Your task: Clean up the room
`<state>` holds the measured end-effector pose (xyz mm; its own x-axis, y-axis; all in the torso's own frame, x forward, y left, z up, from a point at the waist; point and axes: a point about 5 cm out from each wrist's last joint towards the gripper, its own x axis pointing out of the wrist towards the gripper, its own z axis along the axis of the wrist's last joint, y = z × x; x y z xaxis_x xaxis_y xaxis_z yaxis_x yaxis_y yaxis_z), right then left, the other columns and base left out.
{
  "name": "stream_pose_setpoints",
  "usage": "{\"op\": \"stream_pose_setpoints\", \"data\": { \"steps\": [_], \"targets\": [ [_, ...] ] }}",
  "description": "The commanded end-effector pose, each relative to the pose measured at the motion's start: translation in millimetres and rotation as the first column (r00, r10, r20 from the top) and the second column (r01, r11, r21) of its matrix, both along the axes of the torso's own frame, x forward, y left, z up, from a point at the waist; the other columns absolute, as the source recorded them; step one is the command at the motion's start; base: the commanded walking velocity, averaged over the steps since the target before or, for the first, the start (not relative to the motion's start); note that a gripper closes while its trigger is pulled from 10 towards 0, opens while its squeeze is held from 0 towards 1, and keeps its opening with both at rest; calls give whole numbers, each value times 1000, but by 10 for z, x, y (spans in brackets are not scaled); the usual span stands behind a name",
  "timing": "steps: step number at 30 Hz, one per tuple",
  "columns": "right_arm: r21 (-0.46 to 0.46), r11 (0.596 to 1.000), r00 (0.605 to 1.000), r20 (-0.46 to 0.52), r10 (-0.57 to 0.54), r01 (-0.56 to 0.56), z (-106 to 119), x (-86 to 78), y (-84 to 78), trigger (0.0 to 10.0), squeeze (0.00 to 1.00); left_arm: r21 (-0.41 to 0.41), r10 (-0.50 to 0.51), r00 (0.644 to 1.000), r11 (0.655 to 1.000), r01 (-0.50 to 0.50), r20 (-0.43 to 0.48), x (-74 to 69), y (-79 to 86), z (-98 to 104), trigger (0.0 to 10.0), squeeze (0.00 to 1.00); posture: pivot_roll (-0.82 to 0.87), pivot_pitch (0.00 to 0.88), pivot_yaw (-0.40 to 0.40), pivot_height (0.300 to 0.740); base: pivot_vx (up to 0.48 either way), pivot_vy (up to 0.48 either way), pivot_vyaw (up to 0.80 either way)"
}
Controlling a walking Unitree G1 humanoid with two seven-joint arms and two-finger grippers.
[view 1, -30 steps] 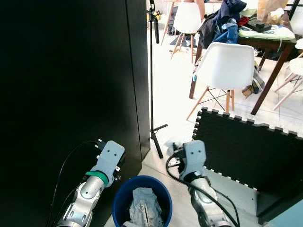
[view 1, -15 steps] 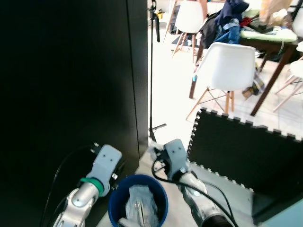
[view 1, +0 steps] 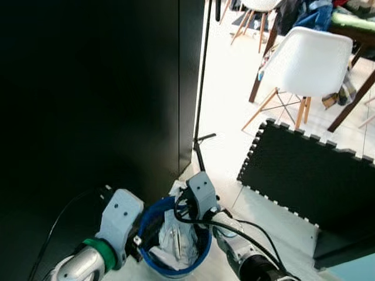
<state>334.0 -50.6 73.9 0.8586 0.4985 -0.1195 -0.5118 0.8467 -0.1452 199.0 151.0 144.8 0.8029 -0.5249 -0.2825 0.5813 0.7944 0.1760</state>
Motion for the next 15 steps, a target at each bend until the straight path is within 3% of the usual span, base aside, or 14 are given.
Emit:
{"op": "stream_pose_setpoints", "data": {
  "steps": [1,3,4,7,8,11,15],
  "targets": [
    [-21,999,999,-23,-27,27,-88,-39,-16,10000,86,3,-77,994,997,78,-80,-180,18,-16,10000,0,204,303,82,740,0,0,0],
    [-22,999,999,-24,-32,32,-93,-40,-21,10000,86,7,-90,992,996,91,-90,-211,27,-18,10000,0,204,303,82,740,0,0,0],
    [-22,999,999,-20,-45,45,-96,-38,-31,10000,804,11,-92,991,996,93,-102,-258,46,-9,10000,0,218,314,90,740,0,0,0],
    [-21,998,998,-17,-53,53,-97,-38,-35,10000,804,12,-88,990,996,89,-107,-287,57,0,10000,0,222,316,91,740,0,0,0],
    [-8,998,998,-14,-64,64,-91,-36,-41,10000,1000,14,-81,990,996,83,-113,-317,68,5,10000,0,233,317,93,740,0,0,0],
    [45,996,997,-14,-81,81,-38,1,-39,10000,1000,18,-61,991,998,64,-123,-346,68,22,10000,0,241,314,91,740,0,0,0],
    [49,996,997,-5,-79,79,-10,20,-38,10000,1000,20,-56,990,998,59,-127,-327,60,28,10000,0,234,304,86,740,0,0,0]
  ]
}}
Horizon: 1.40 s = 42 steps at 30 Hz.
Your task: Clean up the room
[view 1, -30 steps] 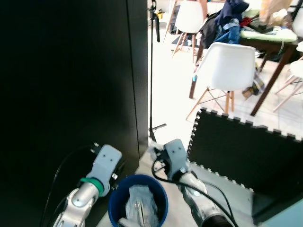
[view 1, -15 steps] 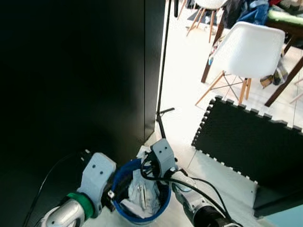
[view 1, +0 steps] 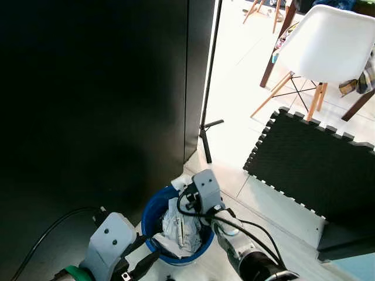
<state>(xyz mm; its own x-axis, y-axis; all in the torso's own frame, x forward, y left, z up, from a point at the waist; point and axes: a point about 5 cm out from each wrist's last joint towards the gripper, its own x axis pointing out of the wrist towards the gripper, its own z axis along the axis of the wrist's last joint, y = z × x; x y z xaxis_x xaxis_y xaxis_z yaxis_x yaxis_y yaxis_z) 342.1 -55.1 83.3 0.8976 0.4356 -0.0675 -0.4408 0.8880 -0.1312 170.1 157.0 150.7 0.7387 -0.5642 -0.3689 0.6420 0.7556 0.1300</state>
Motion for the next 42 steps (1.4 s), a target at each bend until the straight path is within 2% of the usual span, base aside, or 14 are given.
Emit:
{"op": "stream_pose_setpoints", "data": {
  "steps": [1,4,5,20,24,28,31,32,33,34,36,39,40,42],
  "targets": [
    [4,1000,999,-37,-2,2,-98,-55,4,10000,1000,8,0,1000,1000,0,-28,-31,-2,-31,10000,0,230,300,84,740,0,0,0],
    [-9,1000,1000,-30,1,-1,-85,-41,-20,10000,1000,6,-3,1000,1000,3,-20,14,-24,-40,10000,0,213,278,73,740,0,0,0],
    [-5,1000,999,-31,9,-9,-85,-39,-36,10000,31,0,-4,1000,1000,4,-10,49,-43,-42,10000,0,203,265,68,740,0,0,0],
    [19,1000,1000,-7,24,-23,-12,8,-90,10000,0,1,78,996,997,-78,50,326,-122,-134,10000,0,168,201,25,740,0,0,0],
    [118,993,1000,30,-7,3,-33,-65,-156,10000,0,21,273,949,960,-280,155,628,39,-187,10000,0,127,174,33,740,0,0,0],
    [152,988,998,55,-35,26,-49,-114,-214,10000,0,17,329,909,939,-344,255,813,162,-69,10000,0,105,165,38,740,0,0,0],
    [192,978,990,94,-106,86,-60,-175,-360,10000,0,133,285,776,895,-425,562,1155,375,297,10000,0,65,137,49,740,0,0,0],
    [192,978,990,94,-106,86,-60,-175,-360,10000,0,133,285,776,895,-425,562,1155,375,297,10000,0,65,137,49,740,0,0,0],
    [200,973,986,101,-133,111,-86,-218,-418,10000,0,180,208,698,880,-439,685,1312,434,526,10000,0,45,123,59,740,0,0,0],
    [200,973,986,101,-133,111,-86,-218,-418,10000,0,180,208,698,880,-439,685,1312,434,526,10000,0,45,123,59,740,0,0,0],
    [203,970,983,104,-155,131,-137,-285,-474,10000,0,273,37,571,852,-447,820,1511,477,878,10000,0,39,119,61,740,0,0,0],
    [210,967,981,99,-166,143,-148,-295,-484,10000,0,348,-91,506,828,-441,858,1571,457,1021,10000,0,34,116,58,740,0,0,0],
    [215,965,980,97,-171,147,-145,-294,-480,10000,0,422,-217,441,790,-445,871,1605,439,1132,10000,0,32,112,58,740,0,0,0],
    [215,965,980,97,-171,147,-145,-294,-480,10000,0,422,-217,441,790,-445,871,1605,439,1132,10000,0,32,112,58,740,0,0,0]
  ]
}}
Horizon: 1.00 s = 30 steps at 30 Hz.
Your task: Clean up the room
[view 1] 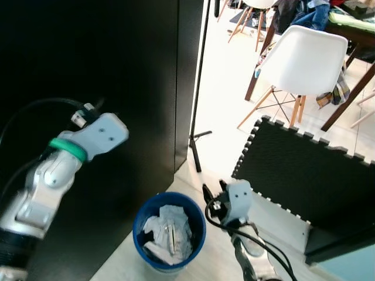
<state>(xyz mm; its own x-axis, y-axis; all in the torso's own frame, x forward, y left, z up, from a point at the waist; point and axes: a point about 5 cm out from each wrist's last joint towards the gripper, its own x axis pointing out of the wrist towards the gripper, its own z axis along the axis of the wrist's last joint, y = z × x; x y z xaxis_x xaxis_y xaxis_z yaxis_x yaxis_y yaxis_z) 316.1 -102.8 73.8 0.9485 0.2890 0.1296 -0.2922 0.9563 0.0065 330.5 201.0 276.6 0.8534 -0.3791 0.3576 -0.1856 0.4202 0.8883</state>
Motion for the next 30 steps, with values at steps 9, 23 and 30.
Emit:
{"op": "stream_pose_setpoints", "data": {
  "steps": [9,23,30],
  "targets": [
    [23,1000,1000,-6,18,-18,22,-1,75,10000,0,284,117,956,939,-195,269,169,360,272,10000,0,54,119,43,740,0,0,0],
    [23,999,999,-2,32,-32,43,-9,104,10000,0,208,231,870,915,-347,435,186,812,473,10000,0,51,132,46,740,0,0,0],
    [18,999,999,-9,34,-33,20,-36,86,10000,0,224,73,877,954,-200,474,183,586,490,10000,0,53,139,45,740,0,0,0]
  ]
}}
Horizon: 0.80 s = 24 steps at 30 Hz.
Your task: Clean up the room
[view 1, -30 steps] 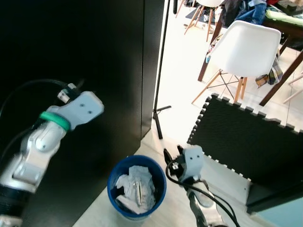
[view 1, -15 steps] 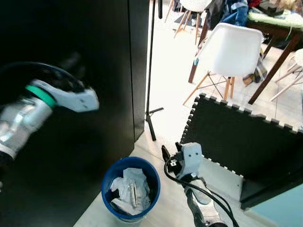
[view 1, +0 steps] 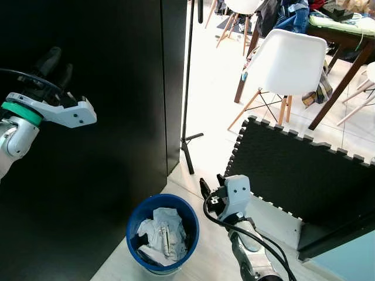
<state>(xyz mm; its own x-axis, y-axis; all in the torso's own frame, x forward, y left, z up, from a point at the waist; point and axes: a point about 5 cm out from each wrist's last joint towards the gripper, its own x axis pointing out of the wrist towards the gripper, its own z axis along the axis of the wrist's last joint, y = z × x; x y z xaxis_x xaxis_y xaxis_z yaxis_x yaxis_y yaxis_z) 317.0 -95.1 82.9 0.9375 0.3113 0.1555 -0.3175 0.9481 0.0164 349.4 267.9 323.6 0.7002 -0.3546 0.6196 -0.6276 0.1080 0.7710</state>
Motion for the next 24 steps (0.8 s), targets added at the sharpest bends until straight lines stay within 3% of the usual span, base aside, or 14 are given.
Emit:
{"op": "stream_pose_setpoints", "data": {
  "steps": [1,5,7,8,9,10,11,12,15,17,18,20,21,24],
  "targets": [
    [-1,1000,999,-31,8,-8,-71,-47,11,10000,0,19,-80,996,997,80,25,-12,-113,33,10000,0,52,139,45,740,0,0,0],
    [-1,1000,999,-32,8,-8,-68,-43,12,10000,0,25,-73,996,997,72,41,-2,-96,57,10000,0,52,139,46,740,0,0,0],
    [-1,1000,999,-33,8,-8,-67,-42,15,10000,0,-7,69,997,998,-69,42,56,89,40,10000,0,49,137,48,740,0,0,0],
    [-1,1000,999,-33,8,-8,-67,-42,15,10000,0,-7,69,997,998,-69,42,56,89,40,10000,0,49,137,48,740,0,0,0],
    [-2,1000,999,-32,8,-8,-68,-45,15,10000,0,-155,275,961,951,-267,32,82,375,87,10000,0,36,132,52,740,0,0,0],
    [-2,1000,999,-32,8,-8,-68,-48,9,10000,0,-247,398,917,888,-387,-7,78,563,85,10000,0,37,131,51,740,0,0,0],
    [-2,1000,999,-32,8,-8,-68,-48,9,10000,0,-247,398,917,888,-387,-7,78,563,85,10000,0,37,131,51,740,0,0,0],
    [-2,1000,999,-32,7,-7,-67,-49,0,10000,0,-294,453,891,847,-443,-39,72,655,71,10000,0,37,131,51,740,0,0,0],
    [-4,1000,999,-32,5,-5,-67,-50,-13,10000,0,-292,413,909,865,-408,-45,95,596,53,10000,0,38,133,49,740,0,0,0],
    [-8,1000,999,-32,4,-4,-63,-47,-28,10000,0,-151,102,994,983,-106,-33,133,146,-2,10000,0,37,133,47,740,0,0,0],
    [-8,1000,999,-32,4,-4,-63,-47,-28,10000,0,-151,102,994,983,-106,-33,133,146,-2,10000,0,37,133,47,740,0,0,0],
    [-10,1000,1000,-31,5,-5,-53,-39,-26,10000,0,-52,-126,992,991,125,-17,84,-185,-18,10000,0,36,134,44,740,0,0,0],
    [-10,1000,1000,-30,7,-8,-48,-37,-17,10000,0,-24,-183,983,983,182,-13,70,-282,-10,10000,0,36,133,43,740,0,0,0],
    [-11,1000,1000,-28,14,-14,-45,-38,0,10000,0,0,-215,977,977,215,-9,72,-357,10,10000,0,38,134,42,740,0,0,0]
  ]
}}
